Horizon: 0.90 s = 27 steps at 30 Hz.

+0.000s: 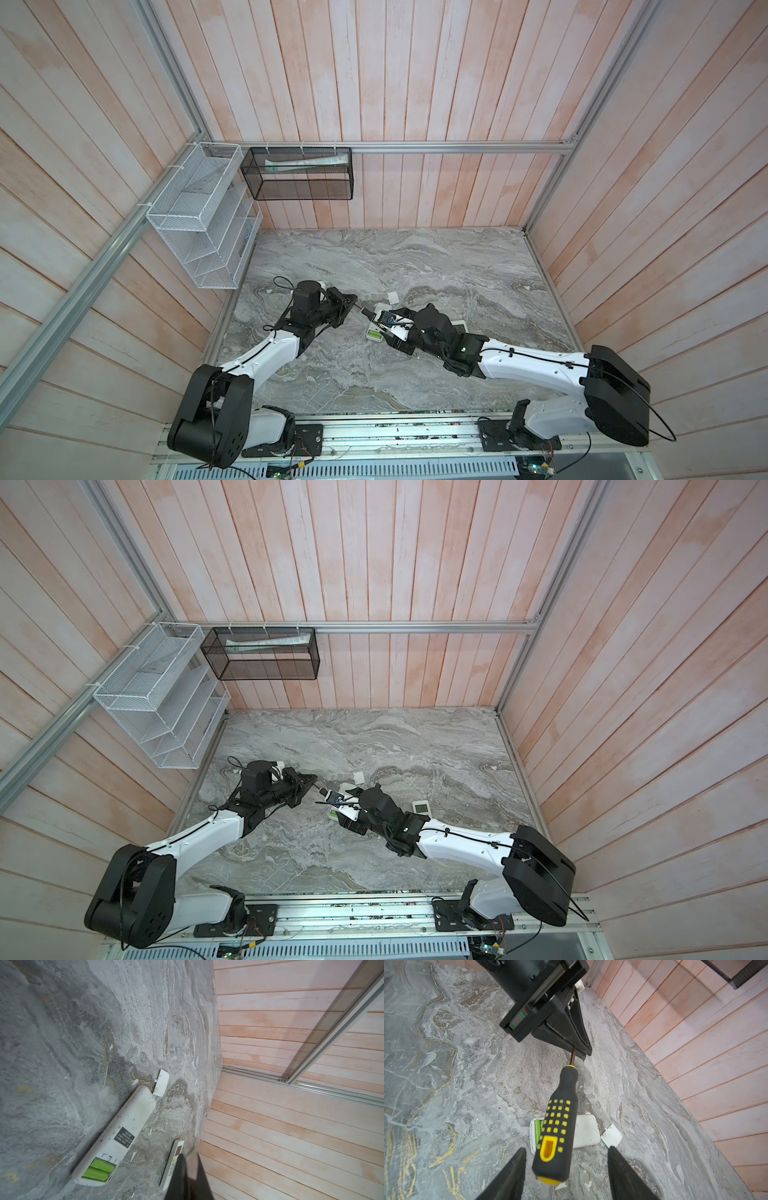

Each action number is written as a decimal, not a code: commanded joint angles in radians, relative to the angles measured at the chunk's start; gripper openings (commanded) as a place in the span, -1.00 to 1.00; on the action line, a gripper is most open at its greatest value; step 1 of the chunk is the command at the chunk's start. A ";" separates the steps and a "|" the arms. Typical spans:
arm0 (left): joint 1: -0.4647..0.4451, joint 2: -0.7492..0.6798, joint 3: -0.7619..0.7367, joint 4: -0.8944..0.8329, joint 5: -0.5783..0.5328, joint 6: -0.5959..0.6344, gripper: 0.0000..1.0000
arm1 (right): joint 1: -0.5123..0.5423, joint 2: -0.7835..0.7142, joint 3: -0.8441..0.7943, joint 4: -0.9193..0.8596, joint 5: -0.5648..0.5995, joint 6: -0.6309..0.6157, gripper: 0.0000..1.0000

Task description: Unload the batteries from the remote control

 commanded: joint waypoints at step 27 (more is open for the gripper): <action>0.009 -0.020 -0.030 0.058 0.047 -0.014 -1.00 | 0.013 0.126 0.120 -0.011 -0.019 -0.043 -0.40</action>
